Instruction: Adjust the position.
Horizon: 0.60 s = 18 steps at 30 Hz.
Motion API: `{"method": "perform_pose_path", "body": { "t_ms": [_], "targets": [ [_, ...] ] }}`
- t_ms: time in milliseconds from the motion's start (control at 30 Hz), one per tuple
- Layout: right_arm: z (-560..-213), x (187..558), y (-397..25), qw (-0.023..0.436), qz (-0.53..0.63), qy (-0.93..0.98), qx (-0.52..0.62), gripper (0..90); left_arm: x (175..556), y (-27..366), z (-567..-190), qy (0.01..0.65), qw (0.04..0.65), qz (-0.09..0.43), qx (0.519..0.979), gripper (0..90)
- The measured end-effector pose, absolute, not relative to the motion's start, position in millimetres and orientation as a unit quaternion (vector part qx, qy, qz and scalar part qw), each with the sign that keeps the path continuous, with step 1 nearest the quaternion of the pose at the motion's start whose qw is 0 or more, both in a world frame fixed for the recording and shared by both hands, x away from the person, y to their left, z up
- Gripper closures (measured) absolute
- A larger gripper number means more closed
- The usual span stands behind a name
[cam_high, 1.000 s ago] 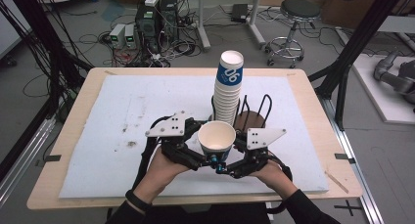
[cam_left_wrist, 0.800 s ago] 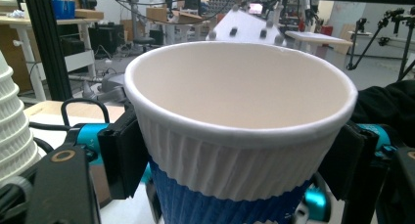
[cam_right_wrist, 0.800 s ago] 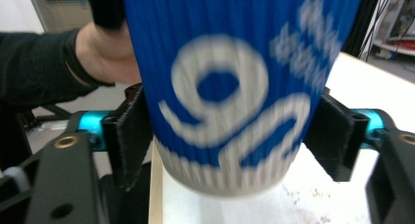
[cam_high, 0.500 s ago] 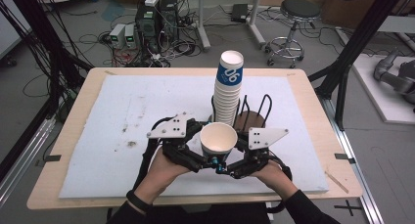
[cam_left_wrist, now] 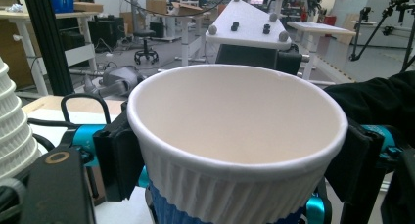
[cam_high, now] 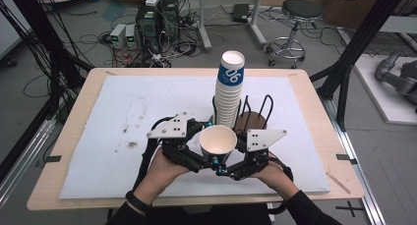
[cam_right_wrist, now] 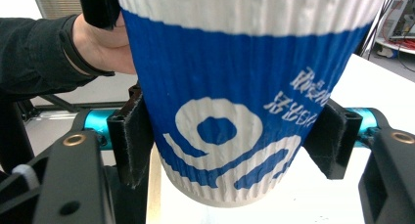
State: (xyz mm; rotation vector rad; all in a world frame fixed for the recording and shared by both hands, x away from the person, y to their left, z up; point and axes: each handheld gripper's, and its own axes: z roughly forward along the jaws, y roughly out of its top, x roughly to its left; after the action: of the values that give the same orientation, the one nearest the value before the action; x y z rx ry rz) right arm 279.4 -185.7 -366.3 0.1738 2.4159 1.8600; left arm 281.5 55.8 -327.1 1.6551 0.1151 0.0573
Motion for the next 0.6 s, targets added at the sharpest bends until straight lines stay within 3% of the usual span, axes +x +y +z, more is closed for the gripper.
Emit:
{"method": "perform_pose_path", "body": {
  "t_ms": [167,600],
  "targets": [
    [-365.8,281.9,-188.7,0.042,0.61,0.789,0.069,21.3,281.8,60.1,-326.3,0.05,0.673,0.034,0.737,22.7],
    [-358.6,292.4,-221.4,0.063,0.618,0.776,0.106,20.4,287.5,90.4,-327.5,0.077,0.672,0.062,0.734,22.7]
  ]
}}
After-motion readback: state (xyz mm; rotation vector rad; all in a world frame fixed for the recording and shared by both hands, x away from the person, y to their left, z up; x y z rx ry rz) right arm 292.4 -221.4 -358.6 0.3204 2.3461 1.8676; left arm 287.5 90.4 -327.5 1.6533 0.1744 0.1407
